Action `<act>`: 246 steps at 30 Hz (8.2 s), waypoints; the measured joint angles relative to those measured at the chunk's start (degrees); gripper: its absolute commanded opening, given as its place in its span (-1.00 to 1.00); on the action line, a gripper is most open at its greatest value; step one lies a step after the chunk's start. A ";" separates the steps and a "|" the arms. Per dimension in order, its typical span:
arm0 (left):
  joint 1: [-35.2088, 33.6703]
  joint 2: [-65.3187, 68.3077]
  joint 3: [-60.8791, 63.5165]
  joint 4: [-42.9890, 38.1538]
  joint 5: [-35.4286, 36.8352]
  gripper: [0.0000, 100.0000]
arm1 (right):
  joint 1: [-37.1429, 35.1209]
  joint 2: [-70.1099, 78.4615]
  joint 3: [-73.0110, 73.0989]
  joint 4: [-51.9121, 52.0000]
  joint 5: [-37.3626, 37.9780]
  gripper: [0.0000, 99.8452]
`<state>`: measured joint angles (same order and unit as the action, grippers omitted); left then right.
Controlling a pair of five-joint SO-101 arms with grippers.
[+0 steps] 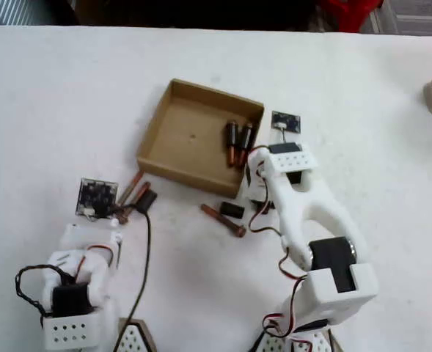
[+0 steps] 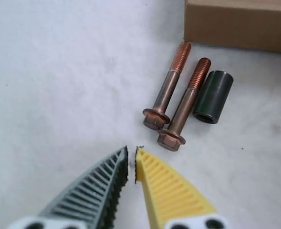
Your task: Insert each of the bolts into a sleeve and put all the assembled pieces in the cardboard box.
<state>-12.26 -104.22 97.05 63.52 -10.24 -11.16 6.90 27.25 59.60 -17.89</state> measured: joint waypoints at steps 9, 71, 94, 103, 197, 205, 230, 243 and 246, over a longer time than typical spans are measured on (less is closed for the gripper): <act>0.00 0.00 0.00 0.00 0.00 -0.88 | 0.53 -0.18 1.85 -0.62 0.00 -0.80; 12.84 54.42 -33.32 0.00 -0.18 -0.88 | 24.09 -15.65 12.84 -0.70 22.51 -0.97; 39.56 93.89 -63.91 5.71 -24.44 -0.87 | 25.14 -15.65 13.80 -4.04 25.14 -0.97; 50.46 99.43 -64.00 5.01 -37.01 -0.73 | 26.64 -15.65 14.86 -6.33 25.14 -0.97; 27.69 90.11 -52.31 -13.10 -1.23 -0.96 | 28.04 -15.65 14.86 -6.68 25.32 -0.97; 23.03 74.11 -41.41 -19.60 -1.14 -0.96 | 25.76 -15.65 15.03 -6.68 25.32 -0.97; 6.07 62.24 -33.93 -22.24 6.68 -0.96 | 0.53 -15.65 15.03 -2.11 25.32 -0.97; 2.99 62.24 -33.32 -25.49 6.68 -0.96 | -15.12 -27.96 15.03 -2.02 20.04 -0.97; 2.99 62.24 -33.32 -25.49 6.68 -0.96 | -16.88 -29.89 15.03 -2.37 16.79 -0.97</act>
<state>-9.27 -41.98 63.74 38.02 -3.56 -28.04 -22.99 42.29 57.23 -1.10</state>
